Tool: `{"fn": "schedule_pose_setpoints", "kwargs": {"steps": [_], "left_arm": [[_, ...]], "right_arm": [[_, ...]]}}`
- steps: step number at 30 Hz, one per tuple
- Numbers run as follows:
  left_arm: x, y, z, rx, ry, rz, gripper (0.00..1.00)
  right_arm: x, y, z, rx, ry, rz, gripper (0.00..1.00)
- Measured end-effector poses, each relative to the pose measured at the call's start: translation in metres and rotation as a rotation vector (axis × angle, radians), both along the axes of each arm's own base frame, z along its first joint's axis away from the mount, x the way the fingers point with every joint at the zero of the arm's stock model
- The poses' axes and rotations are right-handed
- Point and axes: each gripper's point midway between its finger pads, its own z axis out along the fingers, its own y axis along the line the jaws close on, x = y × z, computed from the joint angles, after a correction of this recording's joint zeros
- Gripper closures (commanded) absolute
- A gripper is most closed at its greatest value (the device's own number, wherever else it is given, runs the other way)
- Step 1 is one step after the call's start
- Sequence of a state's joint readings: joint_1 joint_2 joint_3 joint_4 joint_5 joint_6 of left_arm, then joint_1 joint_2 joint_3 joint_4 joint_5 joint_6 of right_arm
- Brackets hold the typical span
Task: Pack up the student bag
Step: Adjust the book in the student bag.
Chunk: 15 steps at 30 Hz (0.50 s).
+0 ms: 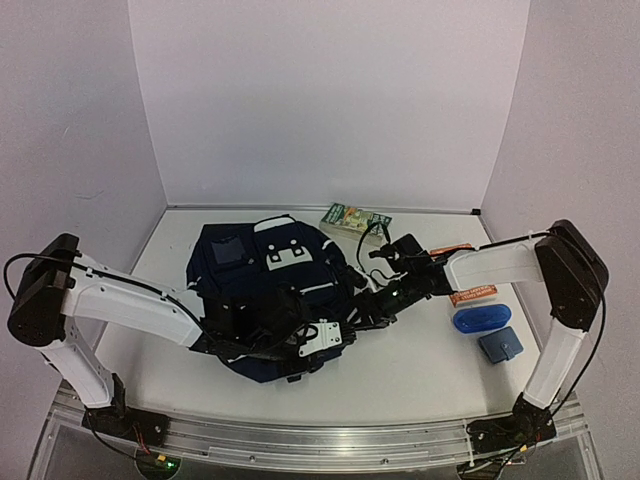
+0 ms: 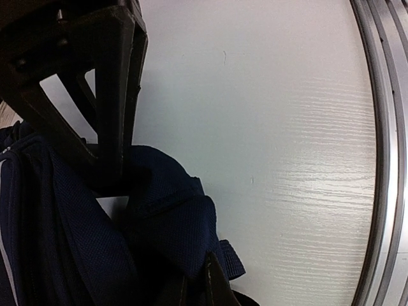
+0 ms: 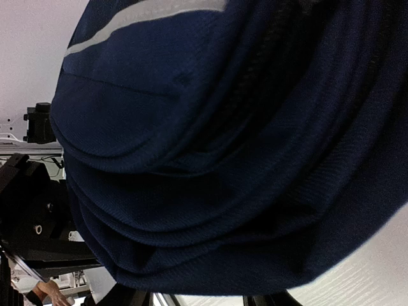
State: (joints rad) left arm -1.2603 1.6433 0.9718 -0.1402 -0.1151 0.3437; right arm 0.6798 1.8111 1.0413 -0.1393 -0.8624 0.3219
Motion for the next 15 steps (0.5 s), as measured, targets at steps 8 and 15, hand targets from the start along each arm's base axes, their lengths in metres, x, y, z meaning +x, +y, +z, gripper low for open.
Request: {"fn": "schedule_pose_setpoints", "kwargs": {"steps": [8,15], "left_arm": [[-0.008,-0.008,-0.016,0.019,-0.006,-0.026,0.88],[-0.016,-0.01,-0.033,0.069,-0.02,-0.06,0.77]], "right_arm": [[-0.005,0.012,-0.012,-0.066,-0.03,0.033,0.67],[-0.008,0.024,-0.026,-0.13,-0.039,0.046,0.77]]}}
